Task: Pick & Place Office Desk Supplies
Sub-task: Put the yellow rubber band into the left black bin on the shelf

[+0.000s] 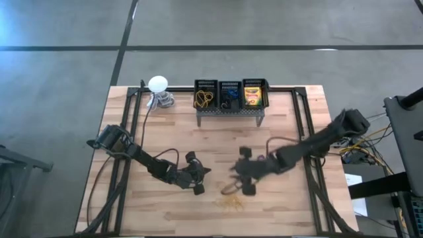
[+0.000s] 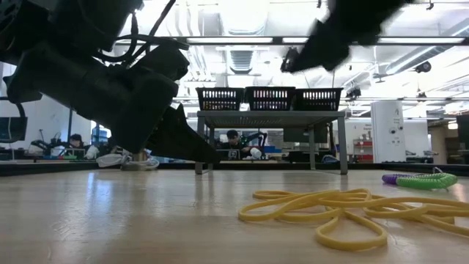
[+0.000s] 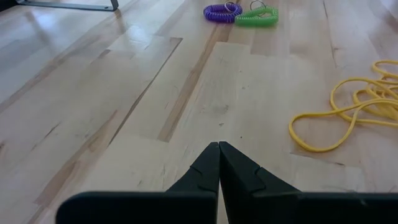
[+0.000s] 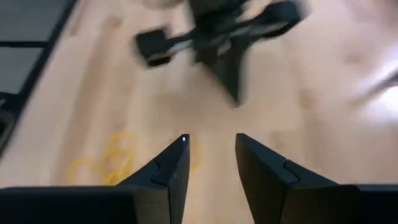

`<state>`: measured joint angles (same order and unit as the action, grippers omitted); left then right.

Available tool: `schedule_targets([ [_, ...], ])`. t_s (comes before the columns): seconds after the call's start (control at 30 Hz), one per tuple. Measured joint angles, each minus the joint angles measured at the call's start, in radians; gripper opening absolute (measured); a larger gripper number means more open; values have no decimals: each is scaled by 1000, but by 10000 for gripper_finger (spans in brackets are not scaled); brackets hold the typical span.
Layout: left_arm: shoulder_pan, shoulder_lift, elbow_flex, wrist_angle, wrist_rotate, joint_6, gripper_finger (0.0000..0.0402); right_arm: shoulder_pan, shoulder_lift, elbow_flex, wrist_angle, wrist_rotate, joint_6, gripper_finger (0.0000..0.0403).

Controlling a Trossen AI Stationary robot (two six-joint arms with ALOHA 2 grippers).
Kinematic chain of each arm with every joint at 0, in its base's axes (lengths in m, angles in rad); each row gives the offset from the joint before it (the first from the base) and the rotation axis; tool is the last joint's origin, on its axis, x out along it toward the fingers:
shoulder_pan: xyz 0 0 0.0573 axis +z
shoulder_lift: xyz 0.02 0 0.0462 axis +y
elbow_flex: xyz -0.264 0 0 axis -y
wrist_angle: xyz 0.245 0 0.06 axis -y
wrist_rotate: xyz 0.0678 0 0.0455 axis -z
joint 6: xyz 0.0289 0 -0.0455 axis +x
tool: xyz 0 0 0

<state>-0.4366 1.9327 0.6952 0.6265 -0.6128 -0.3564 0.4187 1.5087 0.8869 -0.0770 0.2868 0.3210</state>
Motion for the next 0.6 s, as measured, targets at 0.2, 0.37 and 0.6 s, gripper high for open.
schedule_targets([
  [0.2,0,0,0,-1,0,0,10,88,67,-165,291,-1,175,131],
  [0.37,1,0,0,0,0,0,10,104,166,-187,345,-1,303,145],
  [0.6,1,0,0,-3,0,0,10,100,280,-147,342,-126,369,151],
])
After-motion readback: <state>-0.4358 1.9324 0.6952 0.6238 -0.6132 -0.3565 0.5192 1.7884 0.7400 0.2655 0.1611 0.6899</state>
